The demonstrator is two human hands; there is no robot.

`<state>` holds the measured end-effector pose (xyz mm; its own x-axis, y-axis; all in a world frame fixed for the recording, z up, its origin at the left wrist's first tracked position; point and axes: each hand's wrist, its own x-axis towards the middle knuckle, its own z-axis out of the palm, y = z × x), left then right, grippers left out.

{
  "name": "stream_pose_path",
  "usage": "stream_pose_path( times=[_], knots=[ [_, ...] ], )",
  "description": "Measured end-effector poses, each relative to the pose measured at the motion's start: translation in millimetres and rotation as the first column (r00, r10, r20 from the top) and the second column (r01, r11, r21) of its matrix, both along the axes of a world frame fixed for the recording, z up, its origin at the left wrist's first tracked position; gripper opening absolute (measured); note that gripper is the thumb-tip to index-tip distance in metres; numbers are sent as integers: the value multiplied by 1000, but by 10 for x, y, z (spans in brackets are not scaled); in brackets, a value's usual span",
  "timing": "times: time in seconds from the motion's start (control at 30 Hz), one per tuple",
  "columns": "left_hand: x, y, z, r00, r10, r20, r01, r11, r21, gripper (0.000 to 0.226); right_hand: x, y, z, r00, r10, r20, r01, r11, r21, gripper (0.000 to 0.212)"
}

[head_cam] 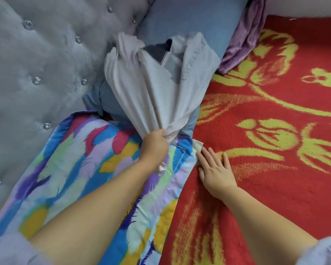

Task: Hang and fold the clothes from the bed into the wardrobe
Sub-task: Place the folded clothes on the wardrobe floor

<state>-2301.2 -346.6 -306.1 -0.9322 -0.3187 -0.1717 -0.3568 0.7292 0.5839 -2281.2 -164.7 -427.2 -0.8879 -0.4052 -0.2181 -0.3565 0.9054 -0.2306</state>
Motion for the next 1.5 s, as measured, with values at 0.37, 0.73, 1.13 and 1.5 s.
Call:
stream_pose_path(
  times=[0.37, 0.73, 1.13, 1.5],
  knots=[
    [1799, 284, 1144, 920, -378, -98, 387, 916, 103, 26, 726, -34, 1756, 967, -237, -92, 178, 889, -422, 34],
    [3117, -539, 3621, 972, -214, -100, 172, 933, -317, 20, 2359, -19, 4375, 923, -362, -135, 218, 777, -591, 11],
    [3466, 745, 4766, 840, -248, -482, 324, 943, 80, 34, 3201, 1474, 5968, 787, -557, -263, 348, 754, -557, 27],
    [4361, 2807, 5193, 849, -206, -487, 508, 575, 641, 26, 4667, 2706, 6046, 961, -100, 259, 274, 497, -823, 24]
  ],
)
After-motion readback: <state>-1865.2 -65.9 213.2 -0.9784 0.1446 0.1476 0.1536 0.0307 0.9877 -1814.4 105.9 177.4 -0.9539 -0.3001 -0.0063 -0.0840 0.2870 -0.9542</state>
